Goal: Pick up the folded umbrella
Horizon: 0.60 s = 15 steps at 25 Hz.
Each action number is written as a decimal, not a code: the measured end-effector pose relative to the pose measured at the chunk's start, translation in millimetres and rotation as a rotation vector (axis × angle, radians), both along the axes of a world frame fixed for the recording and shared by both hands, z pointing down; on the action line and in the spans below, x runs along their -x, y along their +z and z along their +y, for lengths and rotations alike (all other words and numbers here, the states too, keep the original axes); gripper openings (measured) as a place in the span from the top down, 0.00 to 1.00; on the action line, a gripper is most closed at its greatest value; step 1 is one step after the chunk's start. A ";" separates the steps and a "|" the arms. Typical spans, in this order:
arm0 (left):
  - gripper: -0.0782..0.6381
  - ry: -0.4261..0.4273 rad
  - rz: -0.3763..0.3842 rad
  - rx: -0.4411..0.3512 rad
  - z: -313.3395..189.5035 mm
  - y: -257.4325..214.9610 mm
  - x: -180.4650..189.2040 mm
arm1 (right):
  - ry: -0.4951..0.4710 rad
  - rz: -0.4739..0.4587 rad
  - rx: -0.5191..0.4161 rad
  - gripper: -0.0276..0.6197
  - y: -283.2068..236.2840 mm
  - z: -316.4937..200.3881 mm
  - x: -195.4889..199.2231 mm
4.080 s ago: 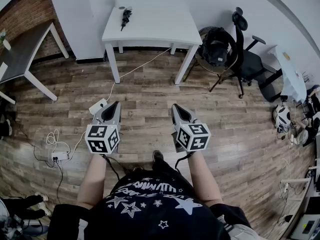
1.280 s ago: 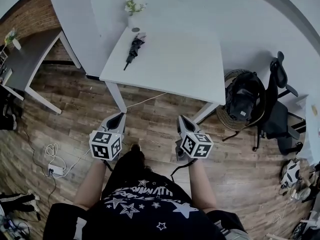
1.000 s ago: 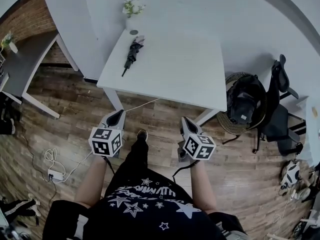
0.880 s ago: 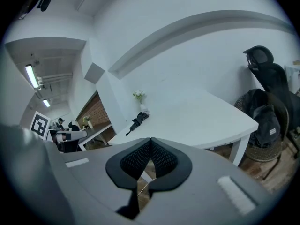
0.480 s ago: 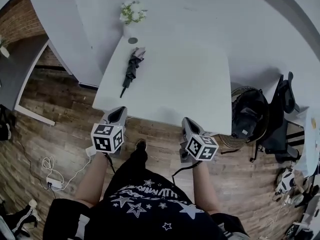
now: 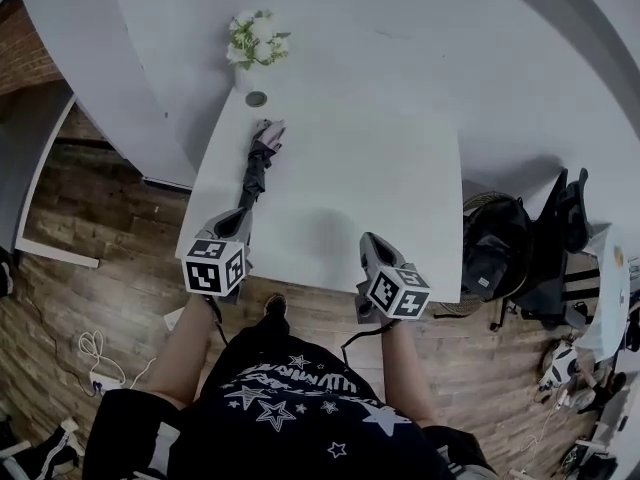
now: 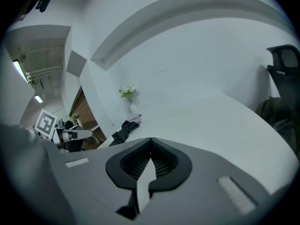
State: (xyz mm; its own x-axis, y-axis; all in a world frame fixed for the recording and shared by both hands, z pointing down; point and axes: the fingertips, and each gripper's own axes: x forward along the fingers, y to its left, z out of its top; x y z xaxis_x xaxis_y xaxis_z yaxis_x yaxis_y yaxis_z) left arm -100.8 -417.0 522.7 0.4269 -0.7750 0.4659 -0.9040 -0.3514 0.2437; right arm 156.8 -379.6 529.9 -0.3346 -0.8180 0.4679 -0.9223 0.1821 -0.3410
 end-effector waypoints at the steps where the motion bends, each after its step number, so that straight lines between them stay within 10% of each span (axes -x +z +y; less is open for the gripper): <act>1: 0.89 0.002 -0.005 0.007 -9.0 1.9 1.1 | 0.001 0.002 0.002 0.93 0.1 -7.8 0.6; 5: 0.87 0.016 0.001 0.041 -40.7 9.2 1.2 | 0.003 0.004 0.012 0.93 3.3 -37.3 4.1; 10: 0.44 0.028 0.032 0.057 -71.8 21.2 -0.9 | -0.004 0.003 0.033 0.93 12.2 -58.9 18.1; 15: 0.34 0.046 0.010 0.131 -95.6 48.8 -7.9 | 0.012 -0.005 0.057 0.93 21.7 -74.6 21.7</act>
